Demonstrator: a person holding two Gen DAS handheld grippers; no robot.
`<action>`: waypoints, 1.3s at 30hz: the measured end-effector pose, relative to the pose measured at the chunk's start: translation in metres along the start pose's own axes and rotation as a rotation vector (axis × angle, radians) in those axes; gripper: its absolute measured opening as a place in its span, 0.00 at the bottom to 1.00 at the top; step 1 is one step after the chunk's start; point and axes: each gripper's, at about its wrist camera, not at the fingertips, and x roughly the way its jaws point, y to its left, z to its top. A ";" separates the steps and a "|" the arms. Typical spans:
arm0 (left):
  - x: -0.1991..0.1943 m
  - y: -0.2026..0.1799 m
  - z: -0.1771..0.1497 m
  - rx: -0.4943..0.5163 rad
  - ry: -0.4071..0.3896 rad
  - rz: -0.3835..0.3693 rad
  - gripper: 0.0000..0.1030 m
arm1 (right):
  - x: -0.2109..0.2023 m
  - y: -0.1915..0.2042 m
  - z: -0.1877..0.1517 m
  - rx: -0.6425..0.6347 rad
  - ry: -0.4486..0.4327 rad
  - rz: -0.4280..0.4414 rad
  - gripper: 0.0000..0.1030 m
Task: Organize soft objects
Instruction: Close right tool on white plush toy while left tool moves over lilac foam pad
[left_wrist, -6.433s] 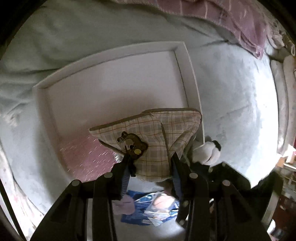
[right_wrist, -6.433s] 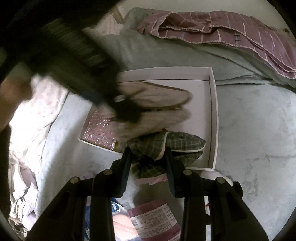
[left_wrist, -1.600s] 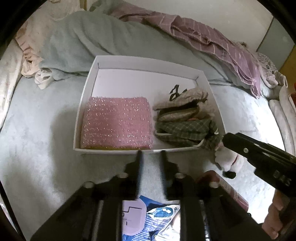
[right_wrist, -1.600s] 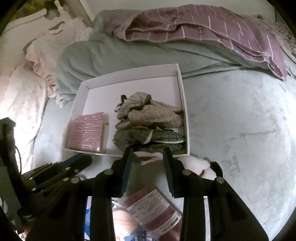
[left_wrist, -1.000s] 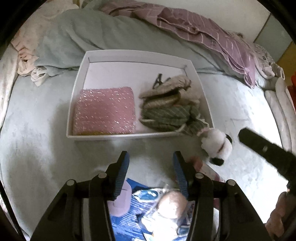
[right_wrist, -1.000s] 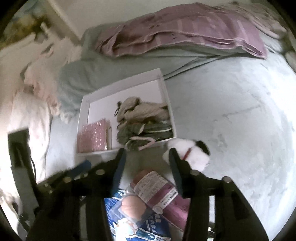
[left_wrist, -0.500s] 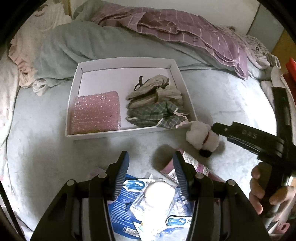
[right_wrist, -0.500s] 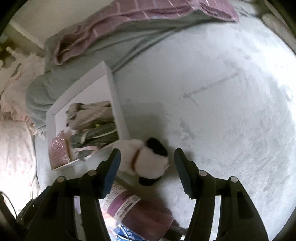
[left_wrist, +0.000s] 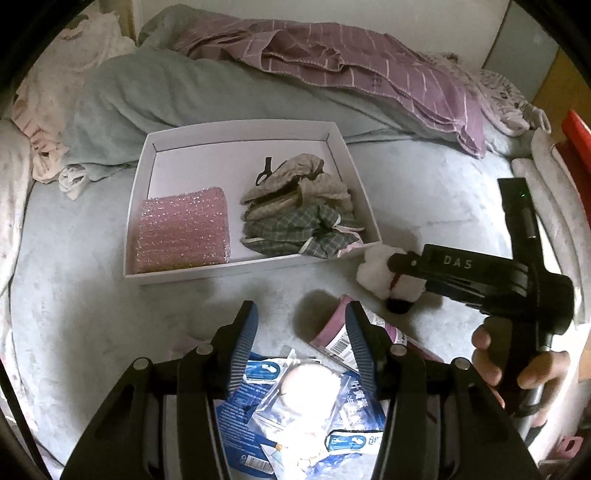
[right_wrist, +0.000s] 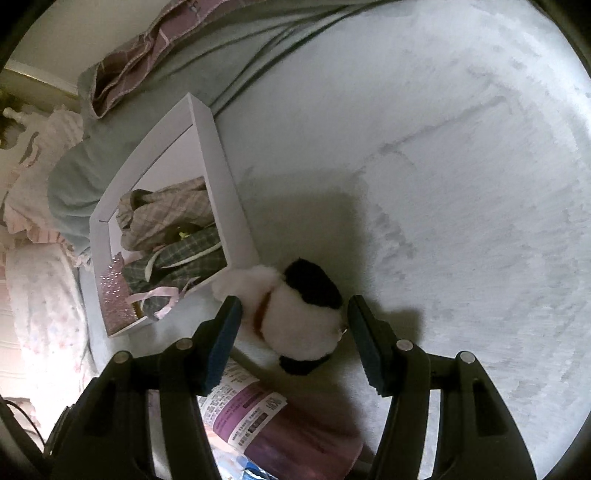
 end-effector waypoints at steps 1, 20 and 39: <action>0.000 0.001 0.000 -0.003 -0.003 0.000 0.48 | 0.001 -0.001 0.000 0.004 0.002 0.005 0.60; 0.043 0.022 0.004 -0.065 0.029 0.052 0.48 | 0.010 0.025 -0.004 -0.036 -0.009 -0.074 0.70; 0.049 0.052 0.007 -0.131 0.062 0.080 0.48 | 0.008 0.035 -0.003 -0.041 -0.048 -0.136 0.77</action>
